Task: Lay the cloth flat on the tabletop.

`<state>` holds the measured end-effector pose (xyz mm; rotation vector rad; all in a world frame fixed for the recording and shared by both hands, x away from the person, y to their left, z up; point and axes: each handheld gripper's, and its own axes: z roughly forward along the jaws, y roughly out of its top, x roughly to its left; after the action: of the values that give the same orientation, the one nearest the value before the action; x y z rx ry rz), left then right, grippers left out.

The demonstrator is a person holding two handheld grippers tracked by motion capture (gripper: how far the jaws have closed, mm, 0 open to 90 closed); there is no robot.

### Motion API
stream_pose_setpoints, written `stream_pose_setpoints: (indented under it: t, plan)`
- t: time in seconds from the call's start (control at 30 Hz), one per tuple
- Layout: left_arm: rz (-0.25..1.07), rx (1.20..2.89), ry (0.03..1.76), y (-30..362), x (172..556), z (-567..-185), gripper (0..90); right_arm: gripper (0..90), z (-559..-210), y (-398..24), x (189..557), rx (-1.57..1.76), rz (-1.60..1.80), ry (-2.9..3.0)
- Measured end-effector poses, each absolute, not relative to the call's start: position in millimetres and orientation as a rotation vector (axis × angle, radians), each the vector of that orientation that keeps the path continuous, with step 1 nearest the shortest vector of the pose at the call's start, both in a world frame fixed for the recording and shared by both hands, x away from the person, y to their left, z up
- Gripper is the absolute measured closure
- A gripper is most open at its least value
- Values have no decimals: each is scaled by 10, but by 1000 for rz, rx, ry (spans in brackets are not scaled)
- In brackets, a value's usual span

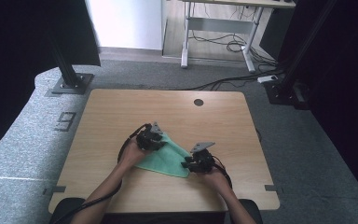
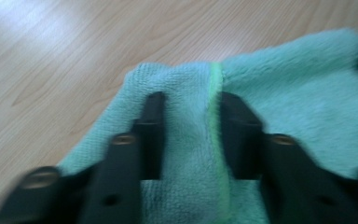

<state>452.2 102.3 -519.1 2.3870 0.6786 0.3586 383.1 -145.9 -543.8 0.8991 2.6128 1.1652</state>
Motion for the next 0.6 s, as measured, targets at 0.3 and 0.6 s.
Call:
stream_pose_setpoints:
  t: [0.3, 0.6]
  plan:
    - [394, 2304, 720, 1161, 4650, -4841, 864, 642, -5430, -1444, 3814, 890, 1146, 2617]
    - [425, 2174, 873, 1562, 4856, -4434, 857, 642, -5419, -1481, 3791, 885, 1132, 2633]
